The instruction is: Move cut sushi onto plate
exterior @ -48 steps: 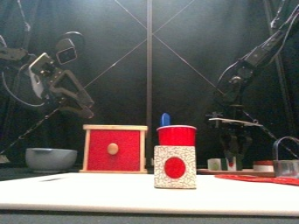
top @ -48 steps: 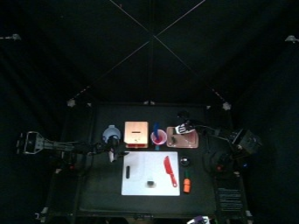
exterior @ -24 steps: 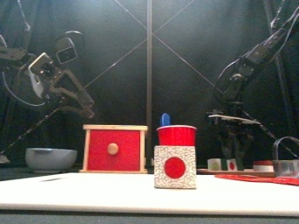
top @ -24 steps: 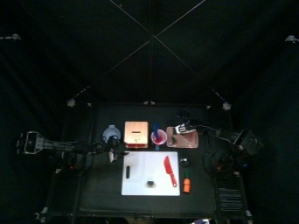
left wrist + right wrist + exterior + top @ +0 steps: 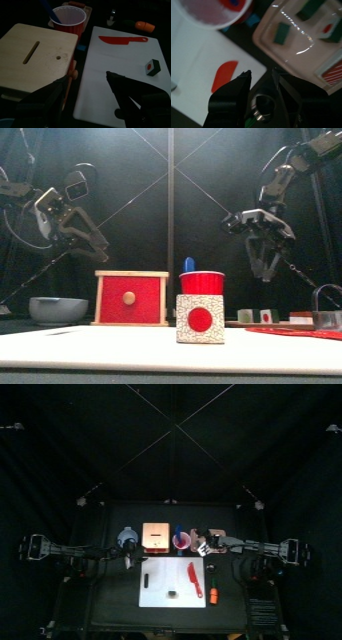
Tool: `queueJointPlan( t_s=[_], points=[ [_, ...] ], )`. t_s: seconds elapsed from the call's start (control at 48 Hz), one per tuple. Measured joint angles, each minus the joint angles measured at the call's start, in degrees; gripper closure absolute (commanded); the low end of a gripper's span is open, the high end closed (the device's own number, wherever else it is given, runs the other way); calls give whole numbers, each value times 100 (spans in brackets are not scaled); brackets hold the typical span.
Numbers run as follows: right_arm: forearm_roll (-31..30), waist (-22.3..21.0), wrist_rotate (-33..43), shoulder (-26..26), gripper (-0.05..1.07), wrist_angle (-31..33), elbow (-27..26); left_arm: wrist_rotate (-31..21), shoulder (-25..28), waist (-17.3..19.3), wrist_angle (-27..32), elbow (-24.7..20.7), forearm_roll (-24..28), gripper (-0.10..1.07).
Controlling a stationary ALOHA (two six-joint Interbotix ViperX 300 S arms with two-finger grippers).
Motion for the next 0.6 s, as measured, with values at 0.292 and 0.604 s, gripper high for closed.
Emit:
queueJointPlan(
  t_s=[0.292, 0.604],
  points=[
    [44, 1934, -105, 1011, 25, -396, -721, -9, 0, 0, 0, -35, -167, 3],
    [-431, 2751, -220, 2355, 25, 62, -2153, -9, 9, 0, 9, -44, -308, 3]
  ],
)
